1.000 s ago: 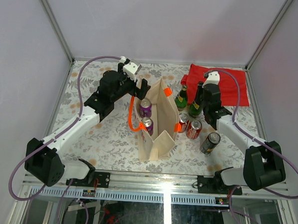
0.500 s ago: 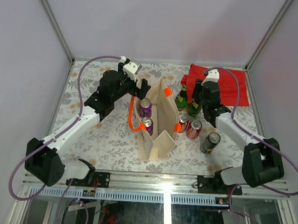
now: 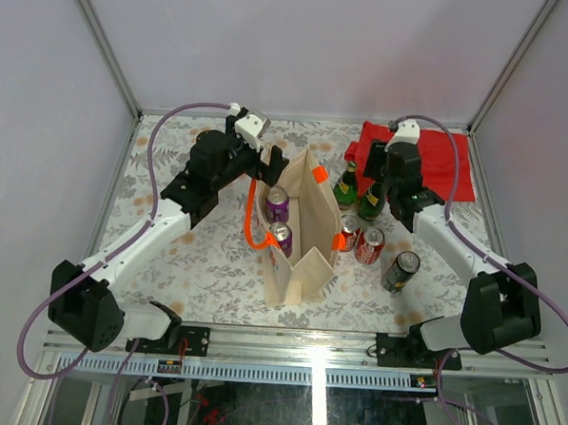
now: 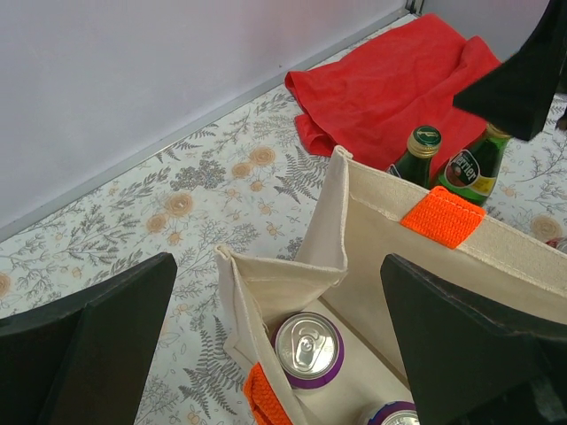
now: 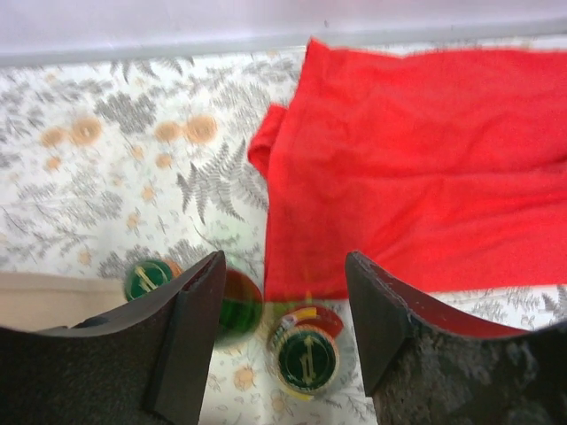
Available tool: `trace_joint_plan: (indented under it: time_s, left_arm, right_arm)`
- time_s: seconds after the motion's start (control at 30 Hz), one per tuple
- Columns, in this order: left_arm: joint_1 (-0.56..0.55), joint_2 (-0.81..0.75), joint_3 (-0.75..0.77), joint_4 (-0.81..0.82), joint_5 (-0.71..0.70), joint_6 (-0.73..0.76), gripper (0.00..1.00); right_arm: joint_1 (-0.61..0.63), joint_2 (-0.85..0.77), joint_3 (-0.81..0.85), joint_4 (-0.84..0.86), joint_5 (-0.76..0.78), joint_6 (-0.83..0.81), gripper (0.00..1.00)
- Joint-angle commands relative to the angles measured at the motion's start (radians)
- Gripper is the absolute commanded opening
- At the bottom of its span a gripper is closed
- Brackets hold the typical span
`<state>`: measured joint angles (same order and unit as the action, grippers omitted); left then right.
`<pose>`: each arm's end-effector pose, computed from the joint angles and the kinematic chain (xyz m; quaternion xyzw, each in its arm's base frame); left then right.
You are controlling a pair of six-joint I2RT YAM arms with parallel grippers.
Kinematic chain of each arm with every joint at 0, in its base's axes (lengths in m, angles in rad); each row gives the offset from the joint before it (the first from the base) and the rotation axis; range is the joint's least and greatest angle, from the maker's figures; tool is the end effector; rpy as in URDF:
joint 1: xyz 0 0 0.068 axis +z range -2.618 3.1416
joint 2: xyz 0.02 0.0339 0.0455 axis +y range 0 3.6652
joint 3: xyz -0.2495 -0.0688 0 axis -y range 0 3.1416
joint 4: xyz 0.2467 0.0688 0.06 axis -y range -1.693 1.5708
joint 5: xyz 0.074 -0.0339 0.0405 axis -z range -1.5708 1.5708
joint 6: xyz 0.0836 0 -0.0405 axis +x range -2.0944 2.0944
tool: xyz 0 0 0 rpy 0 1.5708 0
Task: Place the beverage into the canvas bag
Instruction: Pick up the drink from the center of the board.
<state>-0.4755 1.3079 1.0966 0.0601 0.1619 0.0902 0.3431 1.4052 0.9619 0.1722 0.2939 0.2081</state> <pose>0.3172 -0.1785 0.3378 0.2616 0.7113 -0.1846 0.6258 0.3621 0.1036 0.2667 0.0353 0.7918 0.0507 0.6077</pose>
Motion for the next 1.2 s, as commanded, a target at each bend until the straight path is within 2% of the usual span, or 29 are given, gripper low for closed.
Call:
trace_joint_plan:
  time_s: [0.0, 0.07, 0.33, 0.5, 0.67, 0.77, 1.0, 1.17]
  left_arm:
    - [0.004, 0.004, 0.032, 0.036, 0.003, -0.006, 1.00]
    - [0.005, 0.000, 0.030, 0.034, 0.001, -0.007, 1.00]
    - [0.005, -0.010, 0.025, 0.026, -0.010, -0.012, 1.00]
    - [0.005, -0.024, 0.011, 0.031, -0.014, -0.016, 1.00]
    - [0.005, -0.034, -0.002, 0.033, -0.008, -0.017, 1.00]
    - [0.005, -0.038, -0.006, 0.037, -0.005, -0.014, 1.00]
    - [0.005, -0.047, -0.024, 0.046, 0.005, -0.022, 1.00]
    - [0.005, -0.053, -0.029, 0.048, 0.007, -0.023, 1.00]
  right_arm:
    - [0.004, 0.016, 0.180, -0.078, -0.004, -0.024, 0.64]
    - [0.005, 0.073, 0.292, -0.186, -0.014, -0.021, 0.63]
    - [0.005, 0.382, 0.903, -0.812, -0.105, 0.062, 0.56]
    - [0.005, 0.521, 1.194, -1.066, -0.148, 0.096, 0.47]
    - [-0.004, 0.664, 1.509, -1.363, -0.114, 0.110, 0.47]
    - [-0.028, 0.688, 1.541, -1.469, -0.126, 0.129, 0.47]
    - [-0.074, 0.621, 1.381, -1.504, -0.130, 0.141, 0.46]
    - [-0.099, 0.670, 1.431, -1.589, -0.165, 0.130, 0.47]
